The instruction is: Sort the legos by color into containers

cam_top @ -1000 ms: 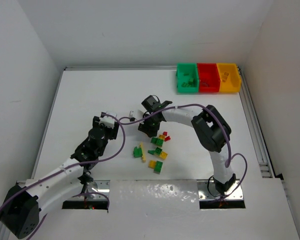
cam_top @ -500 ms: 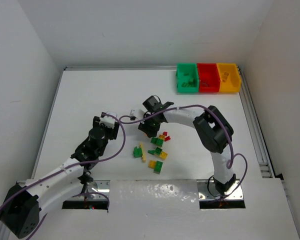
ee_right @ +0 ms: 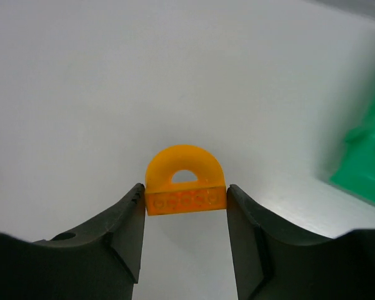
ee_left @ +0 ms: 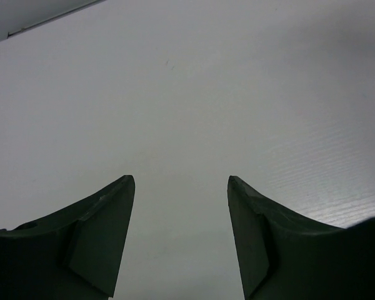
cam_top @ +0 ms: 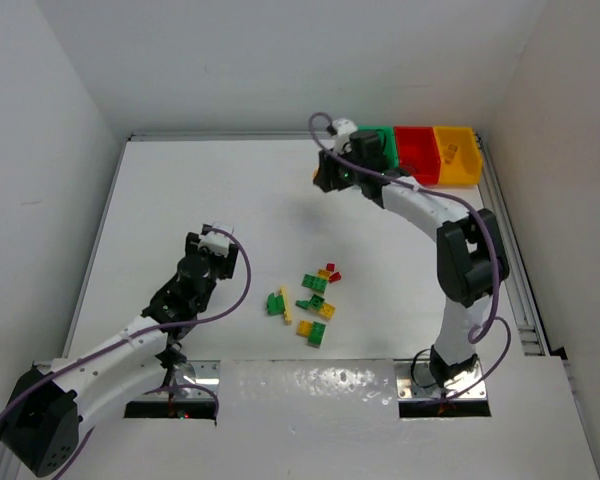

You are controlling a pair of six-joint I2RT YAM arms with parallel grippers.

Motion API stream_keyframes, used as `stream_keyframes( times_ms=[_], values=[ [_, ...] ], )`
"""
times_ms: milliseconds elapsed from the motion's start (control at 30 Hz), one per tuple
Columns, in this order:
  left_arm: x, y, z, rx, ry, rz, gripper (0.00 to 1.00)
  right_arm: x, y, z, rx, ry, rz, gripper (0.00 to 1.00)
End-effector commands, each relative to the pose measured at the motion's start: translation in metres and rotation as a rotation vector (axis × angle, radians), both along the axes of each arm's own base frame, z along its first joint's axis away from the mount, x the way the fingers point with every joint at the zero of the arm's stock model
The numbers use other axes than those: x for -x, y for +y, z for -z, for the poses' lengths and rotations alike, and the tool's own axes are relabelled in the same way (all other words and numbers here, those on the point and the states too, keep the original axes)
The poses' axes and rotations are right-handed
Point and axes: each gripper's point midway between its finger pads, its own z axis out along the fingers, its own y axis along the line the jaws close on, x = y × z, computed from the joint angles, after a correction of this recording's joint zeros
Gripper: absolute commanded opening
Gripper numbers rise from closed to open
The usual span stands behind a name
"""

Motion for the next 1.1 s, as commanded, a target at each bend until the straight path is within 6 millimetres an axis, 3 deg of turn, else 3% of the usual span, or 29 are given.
stream_keyframes(
  times_ms=[0, 33, 67, 133, 167, 367, 567, 767, 900, 1000, 1033, 1067],
  values=[
    [-0.004, -0.001, -0.011, 0.025, -0.046, -0.01, 0.59, -0.072, -0.065, -0.074, -0.254, -0.135, 0.412, 0.27],
    [-0.004, -0.001, -0.011, 0.024, -0.045, -0.011, 0.59, -0.085, -0.084, -0.085, -0.278, -0.156, 0.491, 0.26],
    [-0.004, -0.001, -0.01, 0.022, -0.043, -0.009, 0.59, -0.101, -0.116, -0.077, -0.311, -0.136, 0.596, 0.26],
    [-0.005, 0.0, -0.008, 0.019, -0.037, -0.016, 0.59, -0.117, -0.156, -0.08, -0.322, -0.15, 0.747, 0.24],
    [-0.005, 0.001, -0.008, 0.016, -0.036, -0.018, 0.59, -0.124, -0.179, -0.071, -0.319, -0.145, 0.817, 0.24],
    [-0.009, 0.01, 0.002, 0.0, -0.004, -0.055, 0.59, -0.132, -0.277, -0.067, -0.258, -0.267, 1.173, 0.22],
    [-0.013, 0.02, 0.015, -0.009, 0.05, -0.094, 0.59, -0.138, -0.315, -0.064, -0.264, -0.371, 1.316, 0.22],
    [-0.014, 0.03, 0.024, -0.025, 0.088, -0.129, 0.59, -0.142, -0.341, -0.058, -0.213, -0.44, 1.437, 0.23],
    [-0.015, 0.031, 0.029, -0.029, 0.103, -0.134, 0.59, -0.133, -0.353, -0.037, -0.217, -0.456, 1.516, 0.22],
    [-0.014, 0.032, 0.032, -0.037, 0.118, -0.134, 0.59, -0.135, -0.352, -0.033, -0.274, -0.494, 1.504, 0.22],
    [-0.014, 0.032, 0.032, -0.038, 0.12, -0.135, 0.59, -0.133, -0.369, -0.032, -0.277, -0.503, 1.529, 0.22],
    [-0.014, 0.033, 0.034, -0.042, 0.126, -0.139, 0.59, -0.134, -0.372, -0.03, -0.283, -0.51, 1.531, 0.22]
  ],
)
